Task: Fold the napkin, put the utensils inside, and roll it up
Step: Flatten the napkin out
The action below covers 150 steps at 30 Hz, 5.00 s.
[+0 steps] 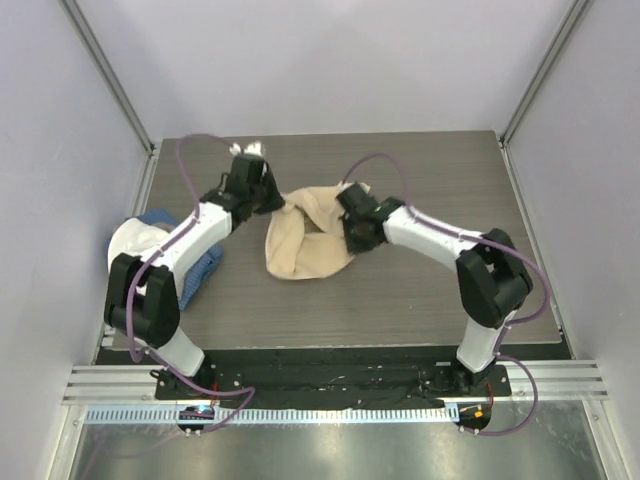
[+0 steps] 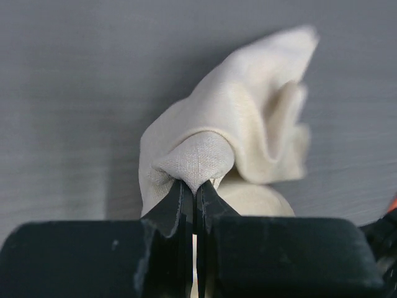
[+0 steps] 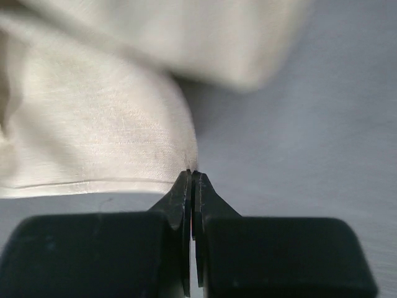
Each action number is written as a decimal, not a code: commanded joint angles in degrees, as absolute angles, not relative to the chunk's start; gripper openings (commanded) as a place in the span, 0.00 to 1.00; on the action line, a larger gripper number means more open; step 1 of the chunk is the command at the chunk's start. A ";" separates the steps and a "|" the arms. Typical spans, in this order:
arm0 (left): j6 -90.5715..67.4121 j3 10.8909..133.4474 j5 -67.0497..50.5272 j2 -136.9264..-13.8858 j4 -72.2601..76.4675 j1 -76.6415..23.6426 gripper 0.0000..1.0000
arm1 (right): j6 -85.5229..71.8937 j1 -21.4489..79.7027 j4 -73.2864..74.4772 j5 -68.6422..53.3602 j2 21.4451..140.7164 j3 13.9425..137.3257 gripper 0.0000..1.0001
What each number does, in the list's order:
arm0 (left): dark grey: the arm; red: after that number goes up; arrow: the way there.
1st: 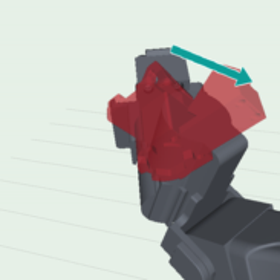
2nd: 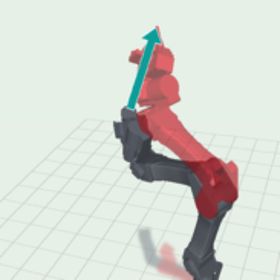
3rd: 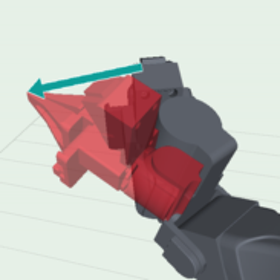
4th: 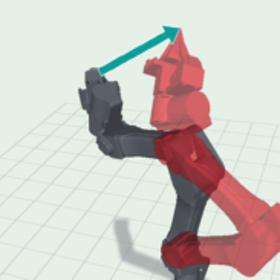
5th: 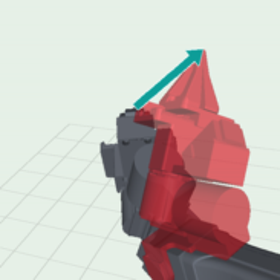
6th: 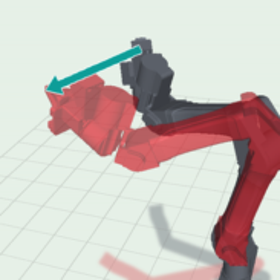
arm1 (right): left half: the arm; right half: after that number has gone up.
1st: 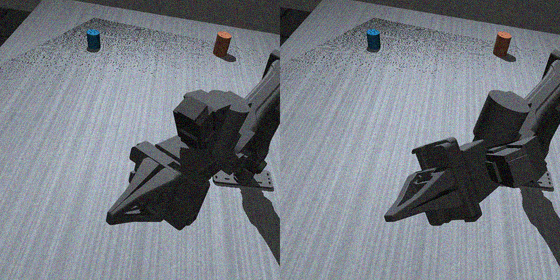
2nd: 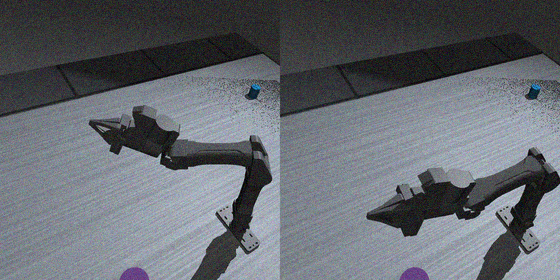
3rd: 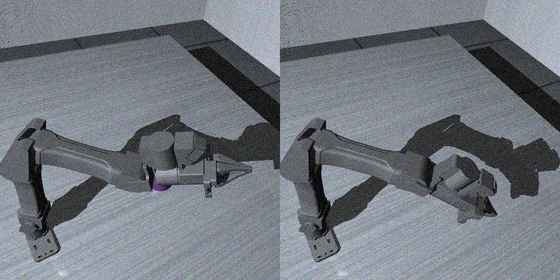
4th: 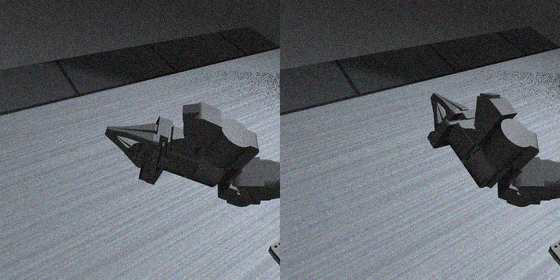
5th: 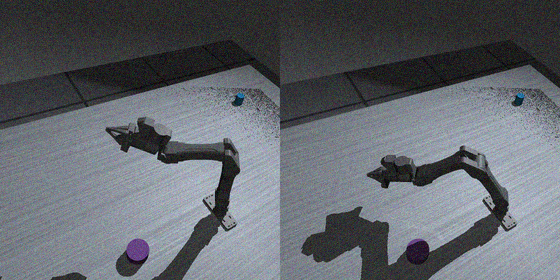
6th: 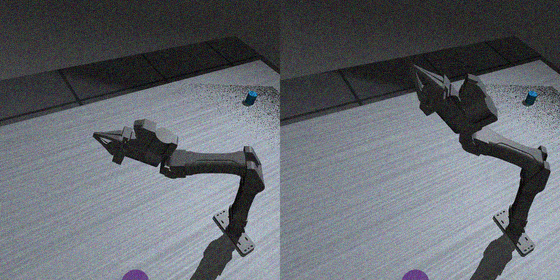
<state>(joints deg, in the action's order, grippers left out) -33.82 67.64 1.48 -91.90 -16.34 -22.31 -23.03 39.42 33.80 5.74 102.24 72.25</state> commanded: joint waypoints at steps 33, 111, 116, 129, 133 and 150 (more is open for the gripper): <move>-36.83 56.86 1.58 -80.76 -18.90 -16.69 0.68 | -12.65 16.79 44.21 14.15 76.02 69.44 0.01; -27.34 46.76 -6.68 -67.61 -18.88 -38.23 0.02 | -9.84 12.48 38.76 17.31 85.43 69.35 0.01; -27.33 47.20 -6.94 -62.06 -26.70 -38.93 0.05 | -9.93 12.13 38.50 18.54 85.34 69.08 0.01; -30.14 48.51 -5.40 -53.19 -41.93 -41.22 0.65 | -10.72 11.87 40.16 21.53 86.40 67.76 0.01; -32.34 50.80 4.82 -53.69 -34.84 -40.70 0.92 | -10.64 11.95 43.76 21.80 87.36 70.74 0.06; -45.00 56.87 8.26 -91.93 -11.96 -22.86 1.00 | -12.57 16.43 34.30 -9.23 90.43 68.13 0.63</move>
